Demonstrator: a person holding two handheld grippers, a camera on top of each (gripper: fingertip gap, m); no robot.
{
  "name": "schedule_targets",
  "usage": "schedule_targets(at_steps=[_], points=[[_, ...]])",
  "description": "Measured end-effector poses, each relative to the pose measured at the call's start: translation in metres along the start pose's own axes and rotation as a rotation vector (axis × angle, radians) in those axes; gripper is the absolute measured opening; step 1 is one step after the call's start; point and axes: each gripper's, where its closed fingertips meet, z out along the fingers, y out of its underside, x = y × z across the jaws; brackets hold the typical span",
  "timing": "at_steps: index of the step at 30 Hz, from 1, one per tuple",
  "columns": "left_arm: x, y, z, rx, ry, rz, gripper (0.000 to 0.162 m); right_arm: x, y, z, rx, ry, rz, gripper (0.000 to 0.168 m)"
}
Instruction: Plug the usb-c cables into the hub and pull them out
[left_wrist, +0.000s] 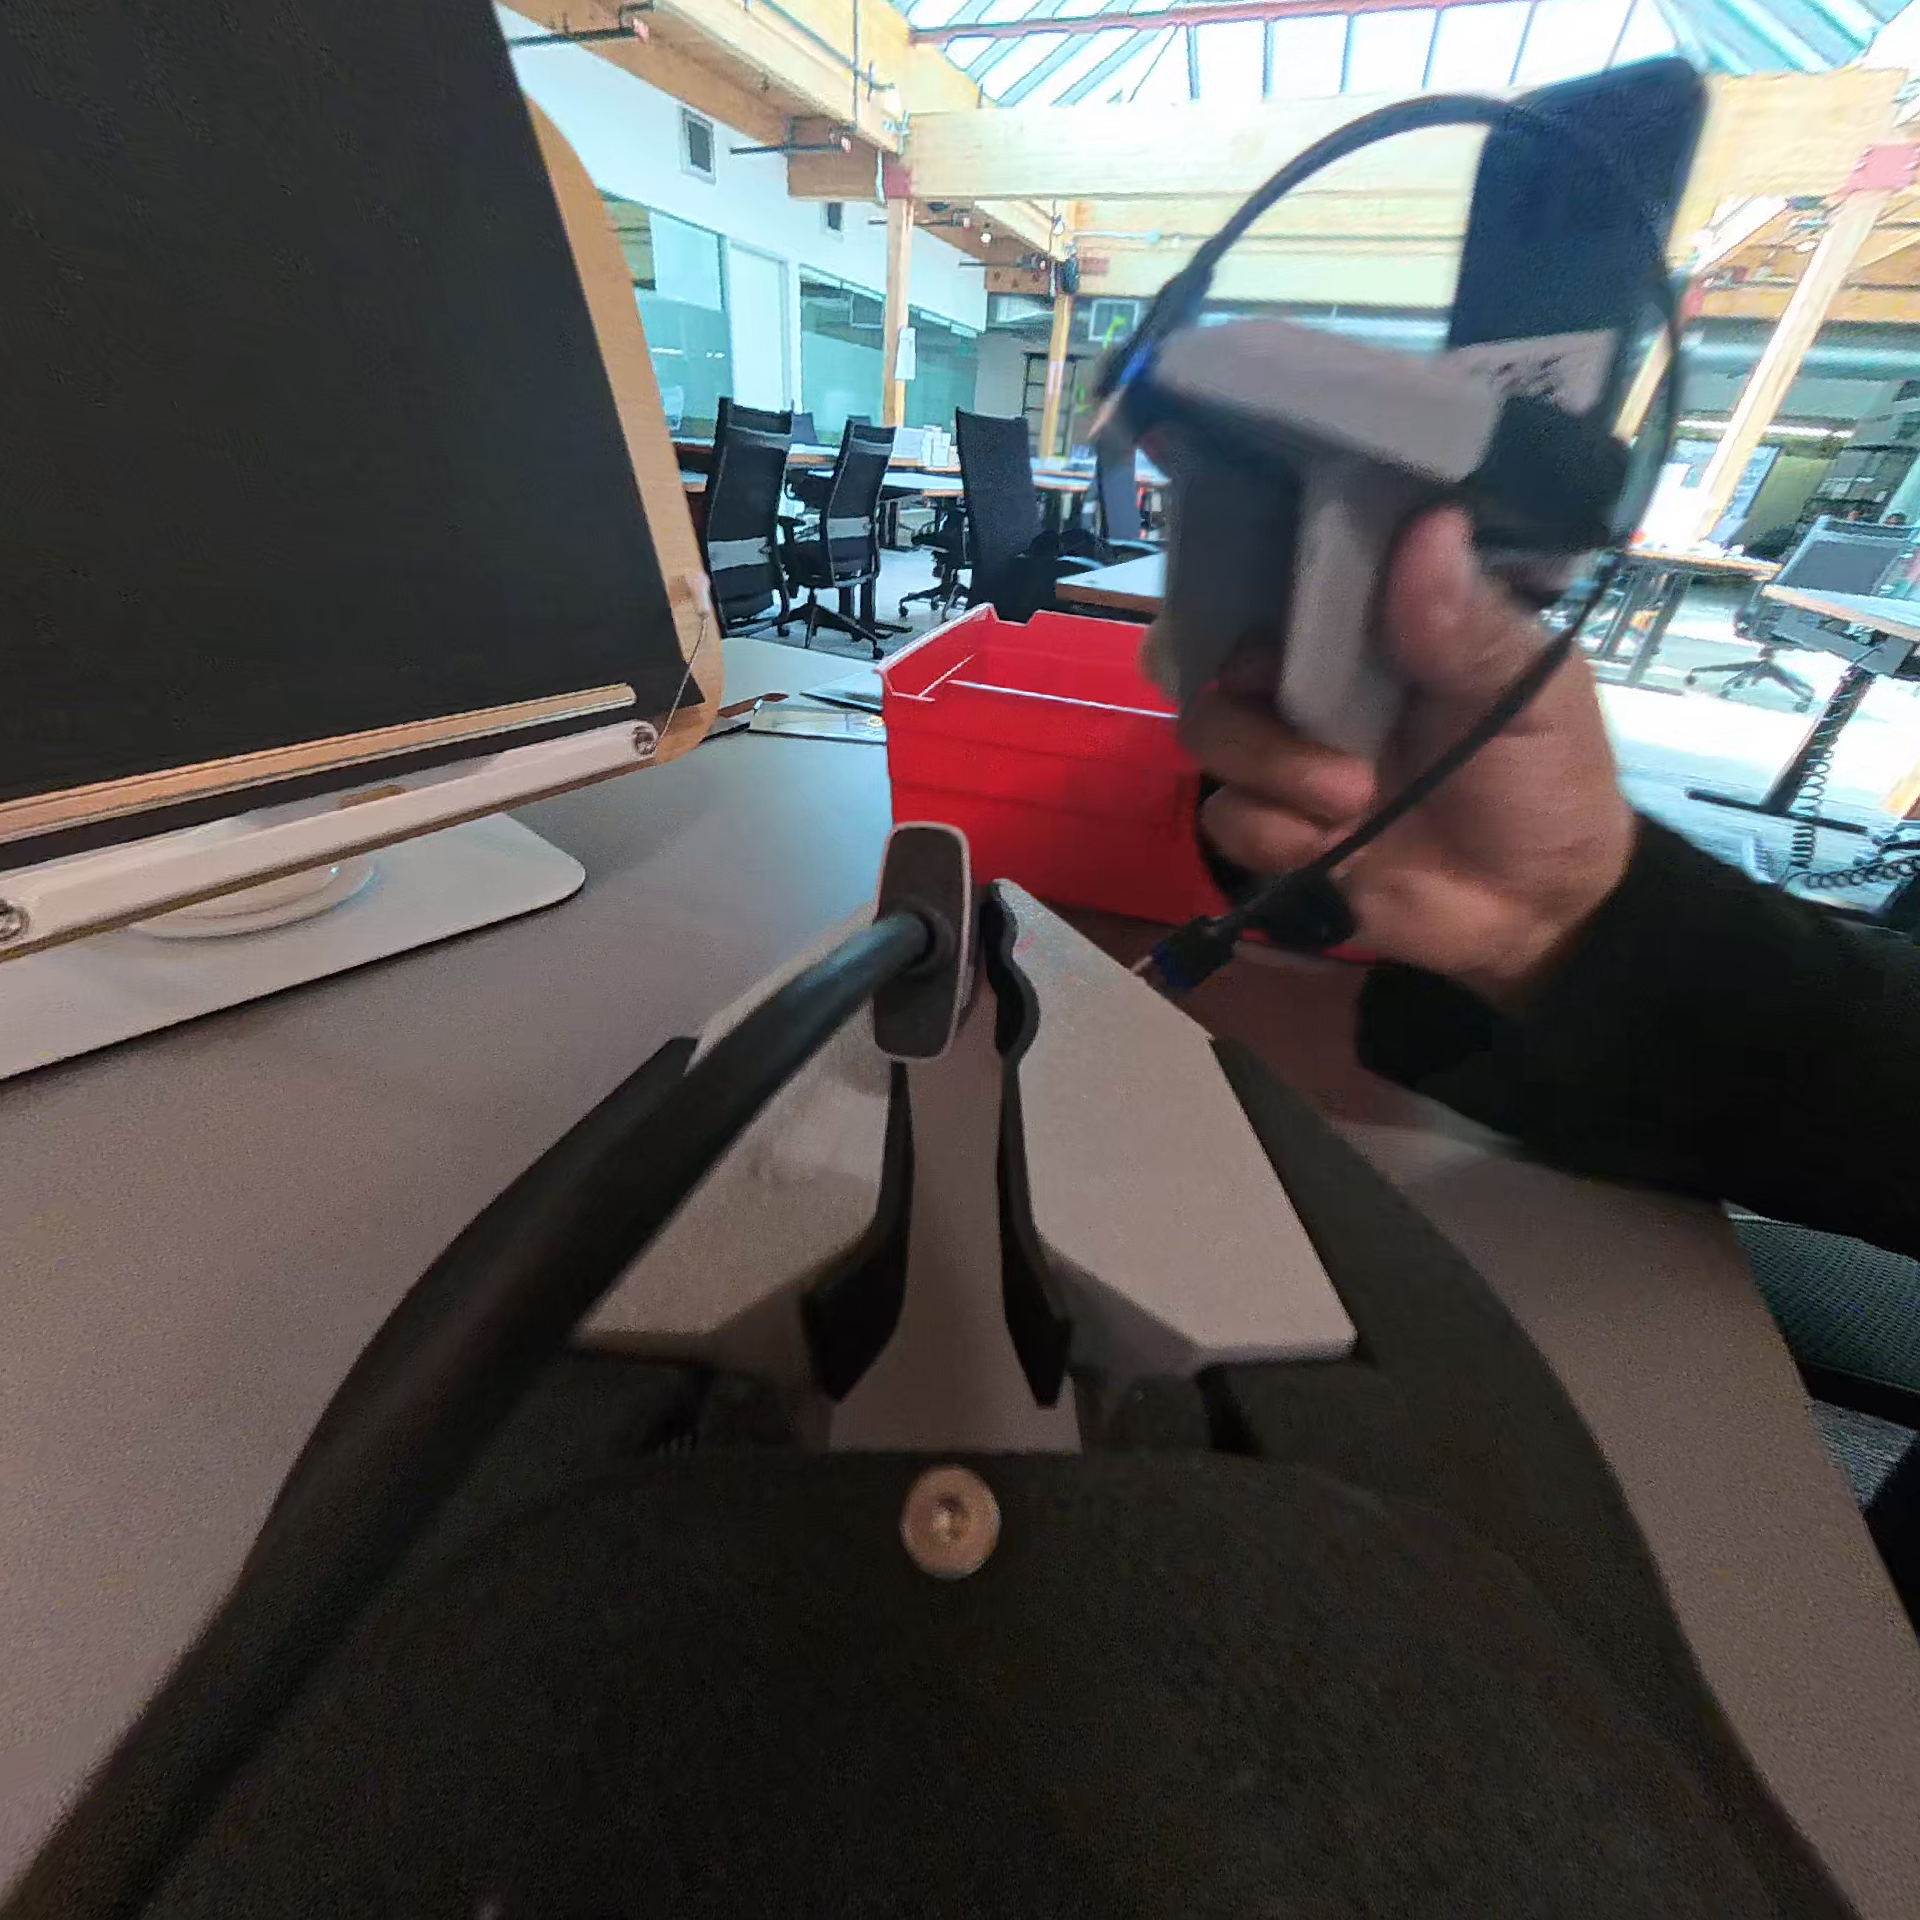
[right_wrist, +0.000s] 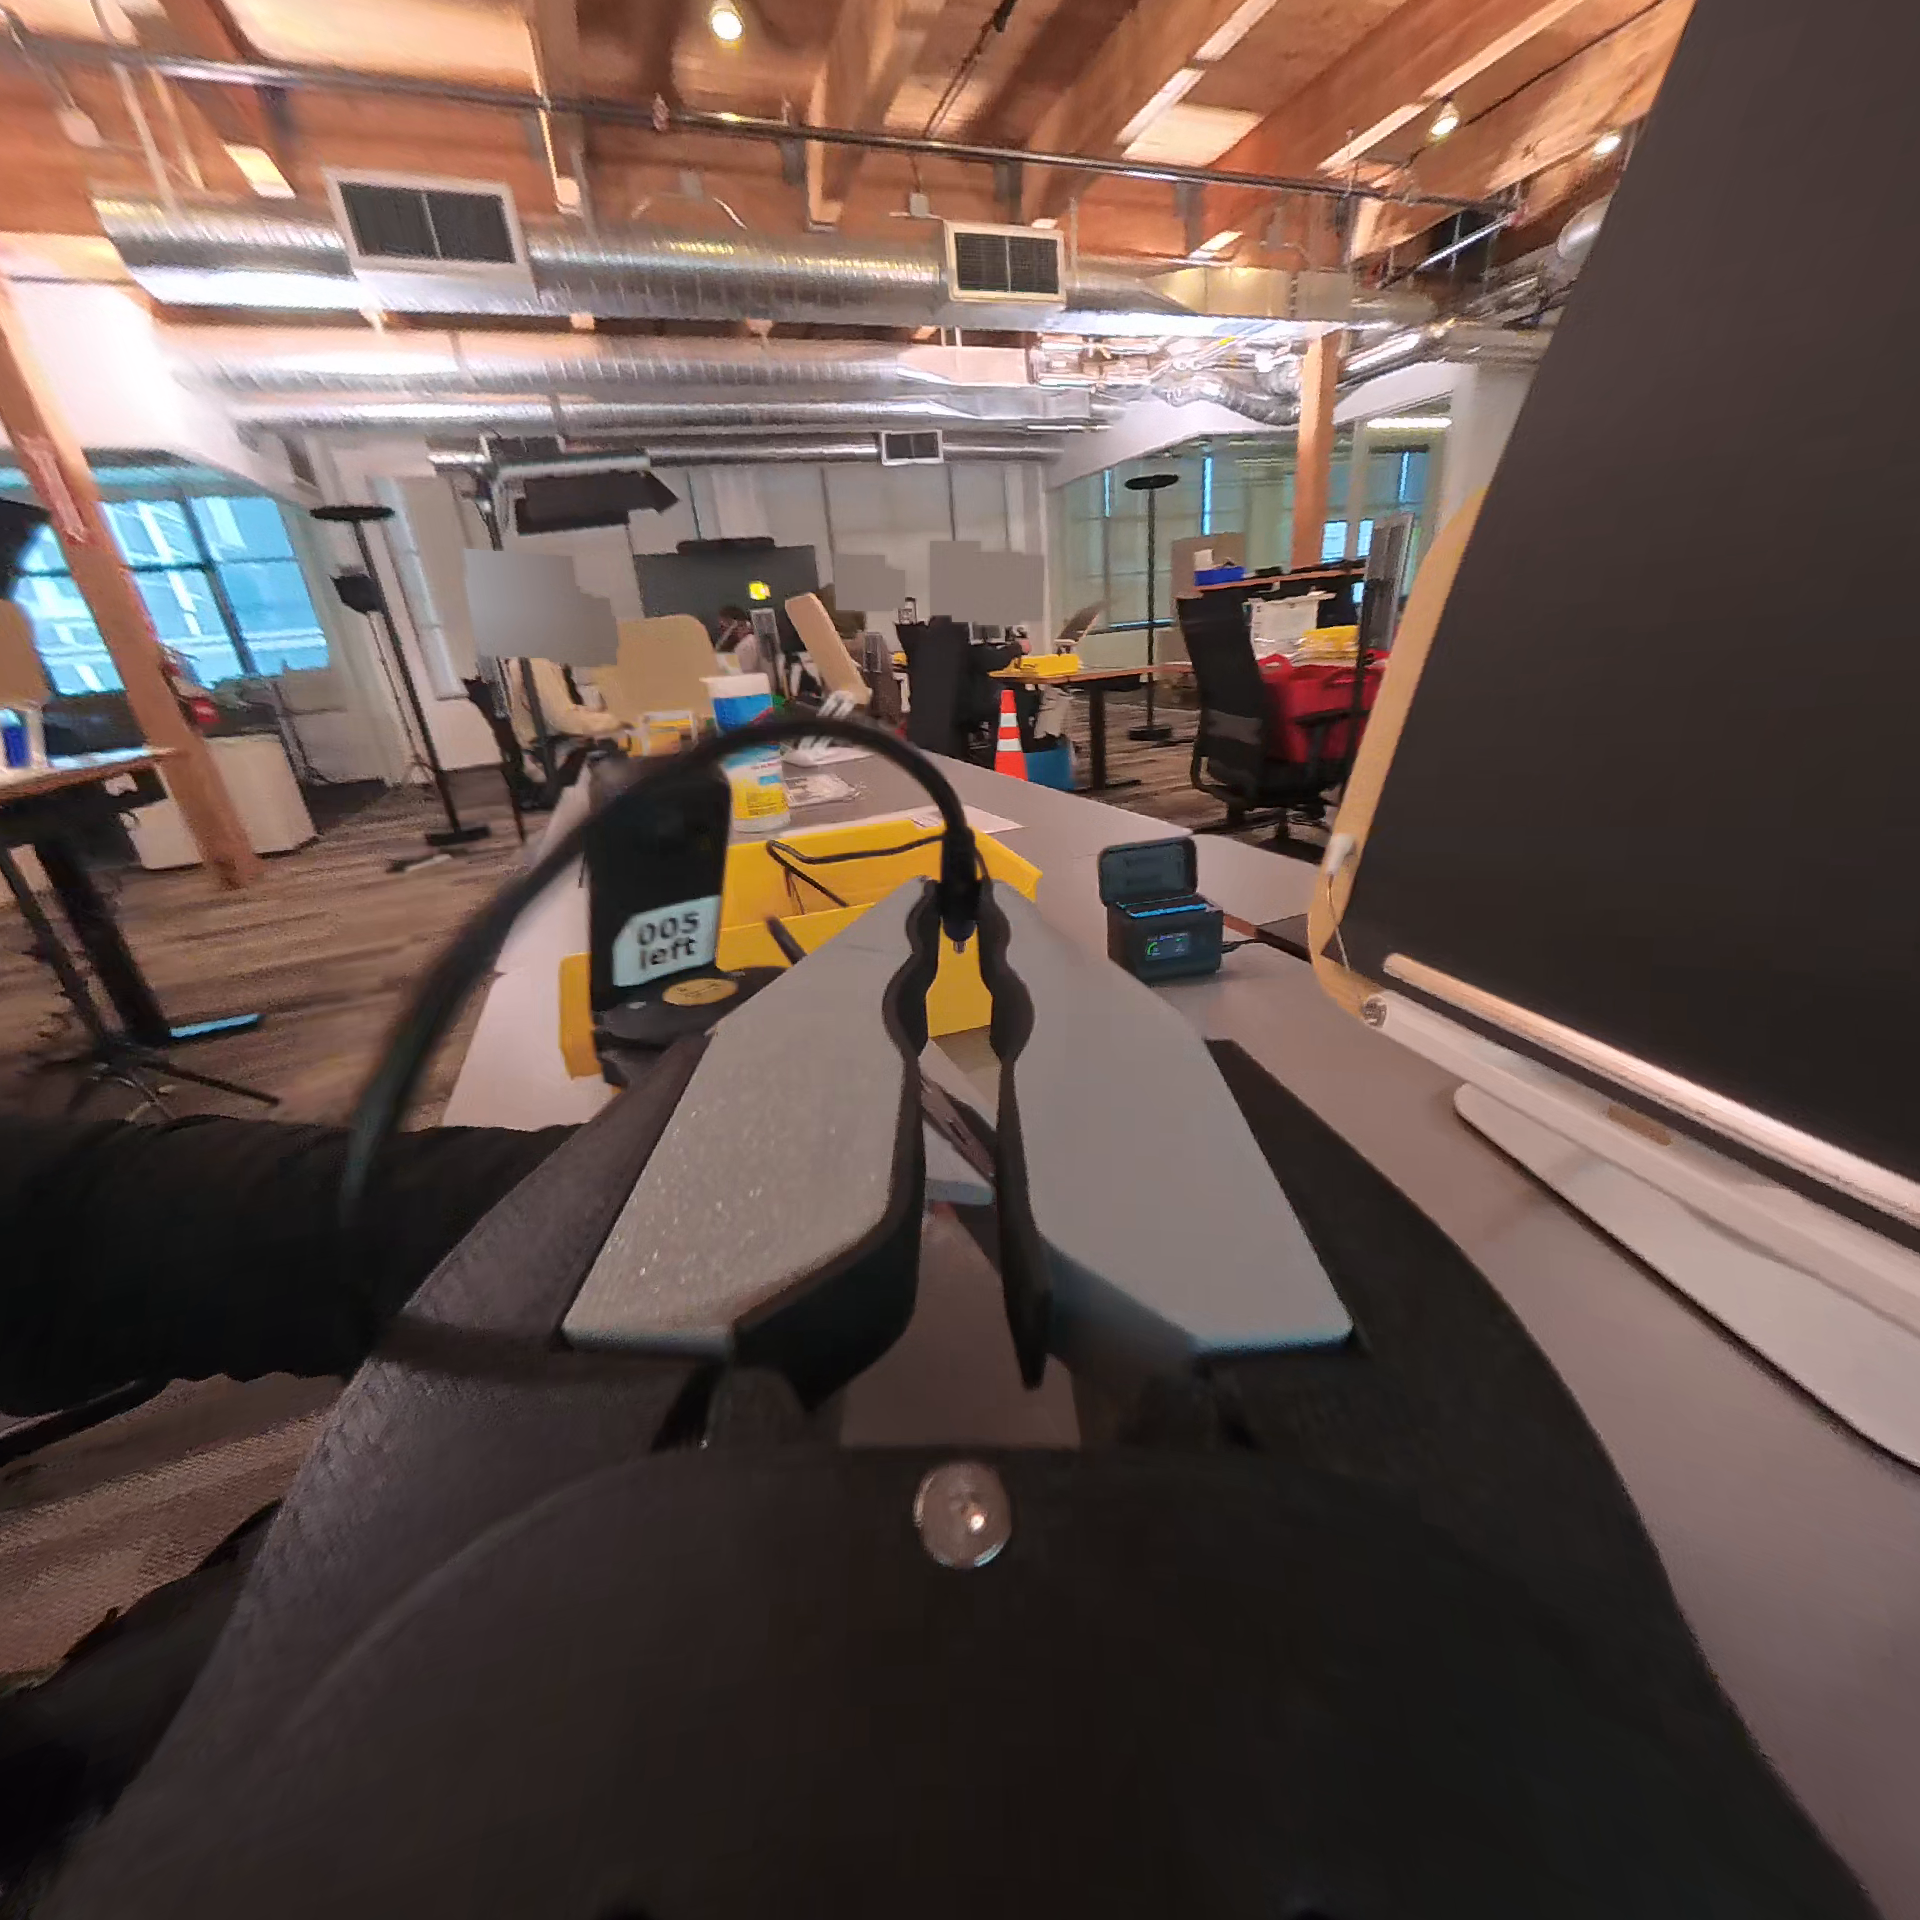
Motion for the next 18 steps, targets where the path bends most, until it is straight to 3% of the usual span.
schedule_targets(at_steps=[5, 10, 15, 18], points=[[-0.001, 0.003, 0.001, -0.019, 0.005, -0.028, 0.007, -0.013, -0.047, -0.048, -0.116, 0.122, -0.160, 0.003], [0.004, 0.004, 0.001, -0.032, 0.021, -0.025, 0.007, 0.030, -0.090, -0.154, -0.241, 0.377, -0.209, 0.003], [0.010, 0.005, 0.002, -0.043, 0.036, -0.001, 0.008, 0.095, -0.077, -0.260, -0.524, 0.719, -0.249, 0.004], [0.012, 0.009, 0.004, -0.063, 0.035, 0.024, 0.007, 0.121, -0.047, -0.299, -0.745, 0.828, -0.237, 0.007]])
